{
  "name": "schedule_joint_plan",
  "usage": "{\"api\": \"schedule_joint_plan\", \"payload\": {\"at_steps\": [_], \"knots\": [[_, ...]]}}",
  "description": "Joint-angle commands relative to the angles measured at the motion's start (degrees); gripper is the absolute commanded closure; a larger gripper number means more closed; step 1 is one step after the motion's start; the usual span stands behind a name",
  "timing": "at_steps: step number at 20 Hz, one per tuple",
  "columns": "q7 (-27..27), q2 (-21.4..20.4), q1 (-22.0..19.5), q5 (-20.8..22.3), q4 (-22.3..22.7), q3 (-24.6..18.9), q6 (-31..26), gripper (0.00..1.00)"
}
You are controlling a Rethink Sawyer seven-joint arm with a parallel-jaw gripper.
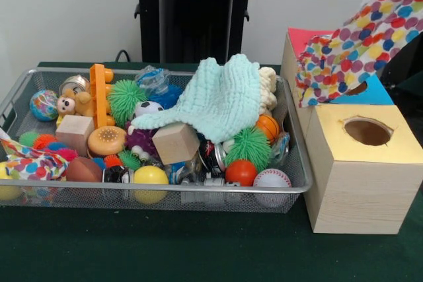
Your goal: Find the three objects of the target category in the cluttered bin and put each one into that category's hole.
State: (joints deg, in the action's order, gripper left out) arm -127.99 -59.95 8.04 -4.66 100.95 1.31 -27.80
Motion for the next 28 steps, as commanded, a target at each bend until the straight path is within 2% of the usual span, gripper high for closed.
{"api": "schedule_joint_plan", "payload": {"at_steps": [1,3,4,8,16,28], "knots": [[-9.0,7.6,-4.8,-3.6,-3.0,-2.9,6.5,1.00],[-5.7,10.4,-8.2,-3.5,-3.3,-6.6,10.6,1.00],[-5.1,11.2,-8.8,-3.0,-3.8,-7.0,11.5,1.00],[-2.9,13.4,-11.8,-1.8,-3.9,-9.4,12.3,1.00],[-3.1,17.2,-13.9,-0.1,-3.7,-10.8,16.2,1.00],[-6.0,17.1,-12.7,0.0,-1.2,-9.6,19.4,1.00]]}}
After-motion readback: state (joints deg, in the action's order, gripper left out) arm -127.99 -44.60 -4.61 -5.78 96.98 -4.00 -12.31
